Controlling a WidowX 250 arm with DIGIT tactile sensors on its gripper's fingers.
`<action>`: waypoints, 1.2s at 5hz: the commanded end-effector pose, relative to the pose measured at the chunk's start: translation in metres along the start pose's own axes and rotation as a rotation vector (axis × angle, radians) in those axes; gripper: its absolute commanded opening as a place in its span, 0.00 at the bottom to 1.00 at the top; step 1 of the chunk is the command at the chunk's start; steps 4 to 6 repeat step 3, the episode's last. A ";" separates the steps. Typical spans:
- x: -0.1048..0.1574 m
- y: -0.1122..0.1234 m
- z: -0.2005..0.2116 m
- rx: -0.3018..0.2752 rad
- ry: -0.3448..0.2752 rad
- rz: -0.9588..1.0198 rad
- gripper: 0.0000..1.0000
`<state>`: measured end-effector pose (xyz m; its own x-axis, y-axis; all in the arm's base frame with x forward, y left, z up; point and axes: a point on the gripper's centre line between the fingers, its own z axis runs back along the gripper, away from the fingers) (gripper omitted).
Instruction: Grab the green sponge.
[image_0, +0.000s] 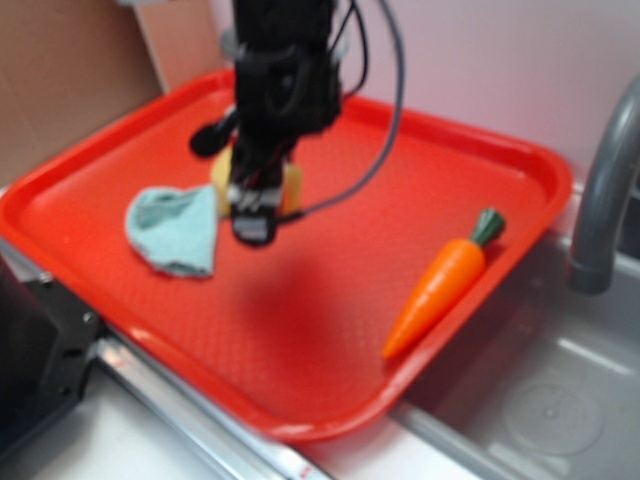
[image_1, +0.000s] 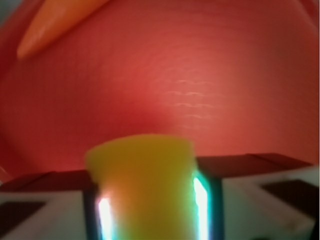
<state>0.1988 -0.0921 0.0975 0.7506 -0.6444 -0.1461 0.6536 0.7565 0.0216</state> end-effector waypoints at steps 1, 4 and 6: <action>-0.030 0.007 0.089 -0.149 -0.199 0.482 0.00; -0.049 0.006 0.125 -0.142 -0.306 0.707 0.00; -0.049 0.006 0.125 -0.142 -0.306 0.707 0.00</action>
